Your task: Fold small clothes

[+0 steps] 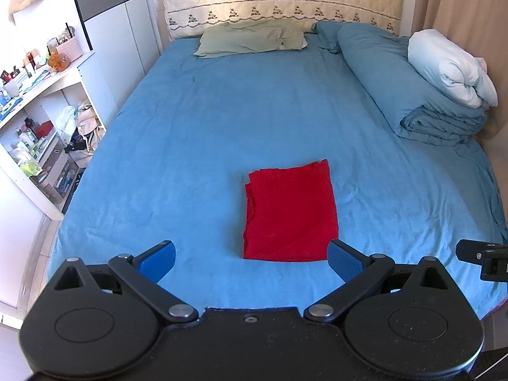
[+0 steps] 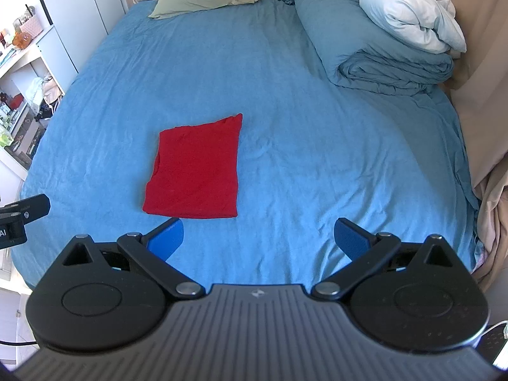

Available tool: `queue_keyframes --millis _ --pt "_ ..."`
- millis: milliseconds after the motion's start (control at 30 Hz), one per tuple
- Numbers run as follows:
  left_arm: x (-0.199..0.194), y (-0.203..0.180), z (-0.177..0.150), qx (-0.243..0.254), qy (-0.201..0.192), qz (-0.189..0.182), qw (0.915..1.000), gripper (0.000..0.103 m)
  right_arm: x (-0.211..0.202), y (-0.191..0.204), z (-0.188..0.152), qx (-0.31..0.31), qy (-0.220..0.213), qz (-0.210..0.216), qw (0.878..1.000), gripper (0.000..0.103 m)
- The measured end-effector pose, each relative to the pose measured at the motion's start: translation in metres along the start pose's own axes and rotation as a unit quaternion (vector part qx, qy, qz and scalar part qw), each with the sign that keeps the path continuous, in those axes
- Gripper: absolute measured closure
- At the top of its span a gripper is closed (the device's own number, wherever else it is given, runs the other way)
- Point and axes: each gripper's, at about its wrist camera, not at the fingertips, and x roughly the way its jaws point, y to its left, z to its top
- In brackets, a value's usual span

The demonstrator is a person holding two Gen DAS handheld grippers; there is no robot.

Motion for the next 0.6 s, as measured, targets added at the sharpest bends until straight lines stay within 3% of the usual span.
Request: queue_keyframes --millis 600 --pt "0.004 0.013 0.001 -0.024 -0.016 0.016 0.9994 0.0 -0.003 0.012 0.002 0.002 -0.006 -0.002 1.0 0.0"
